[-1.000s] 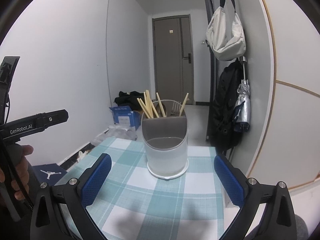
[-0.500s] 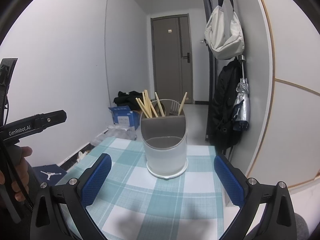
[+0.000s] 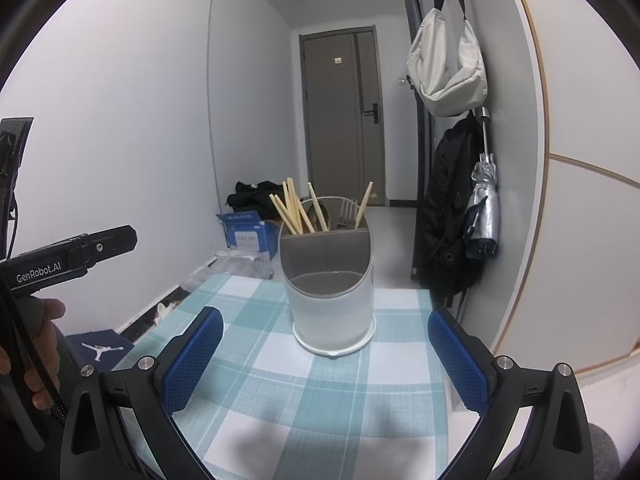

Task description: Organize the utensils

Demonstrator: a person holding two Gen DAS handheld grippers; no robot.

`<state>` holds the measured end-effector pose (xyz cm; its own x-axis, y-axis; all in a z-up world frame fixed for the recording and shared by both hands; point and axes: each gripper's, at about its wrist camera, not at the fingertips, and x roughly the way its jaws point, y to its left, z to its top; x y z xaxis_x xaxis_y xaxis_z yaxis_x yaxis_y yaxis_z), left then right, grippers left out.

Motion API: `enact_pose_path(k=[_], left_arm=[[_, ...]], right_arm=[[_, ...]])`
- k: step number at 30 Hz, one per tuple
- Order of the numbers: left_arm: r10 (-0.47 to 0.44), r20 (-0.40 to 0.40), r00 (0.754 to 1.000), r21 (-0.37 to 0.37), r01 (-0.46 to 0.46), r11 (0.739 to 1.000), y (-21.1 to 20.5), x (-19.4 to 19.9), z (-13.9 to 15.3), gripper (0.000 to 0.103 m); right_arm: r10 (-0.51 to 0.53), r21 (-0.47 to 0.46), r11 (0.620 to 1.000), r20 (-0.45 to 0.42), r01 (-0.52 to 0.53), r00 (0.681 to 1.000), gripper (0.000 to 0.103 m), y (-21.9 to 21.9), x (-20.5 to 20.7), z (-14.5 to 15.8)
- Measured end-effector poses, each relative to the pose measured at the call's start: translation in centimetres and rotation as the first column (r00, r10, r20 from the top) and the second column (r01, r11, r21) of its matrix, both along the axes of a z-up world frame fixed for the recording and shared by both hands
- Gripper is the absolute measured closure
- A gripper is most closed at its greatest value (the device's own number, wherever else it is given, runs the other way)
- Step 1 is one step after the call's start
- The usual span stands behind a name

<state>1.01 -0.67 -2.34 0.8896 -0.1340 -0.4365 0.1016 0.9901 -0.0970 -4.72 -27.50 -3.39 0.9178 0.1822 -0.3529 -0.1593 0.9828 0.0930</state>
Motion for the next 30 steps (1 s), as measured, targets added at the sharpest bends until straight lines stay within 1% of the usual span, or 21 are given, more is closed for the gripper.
enact_pose_path(k=[6, 11, 20, 24, 30], left_arm=[[-0.005, 0.002, 1.0, -0.015, 0.005, 1.0, 0.19, -0.15, 0.01, 0.001], [-0.002, 0.012, 1.0, -0.012, 0.002, 1.0, 0.1, -0.3, 0.1, 0.001], [0.006, -0.001, 1.0, -0.009, -0.006, 1.0, 0.22, -0.15, 0.21, 0.001], [0.01, 0.018, 1.0, -0.006, -0.01, 1.0, 0.11, -0.41, 0.25, 0.001], [0.004, 0.024, 1.0, 0.003, -0.004, 1.0, -0.08, -0.48, 0.13, 0.001]], right_arm=[[-0.005, 0.006, 1.0, -0.003, 0.005, 1.0, 0.0, -0.1, 0.03, -0.06], [-0.003, -0.003, 1.0, 0.0, 0.003, 1.0, 0.0, 0.07, -0.02, -0.07], [-0.001, -0.005, 1.0, -0.001, 0.001, 1.0, 0.0, 0.1, -0.02, -0.08], [0.003, -0.011, 1.0, -0.003, -0.003, 1.0, 0.0, 0.15, -0.04, -0.13], [0.003, -0.013, 1.0, -0.005, -0.003, 1.0, 0.0, 0.17, 0.03, -0.2]])
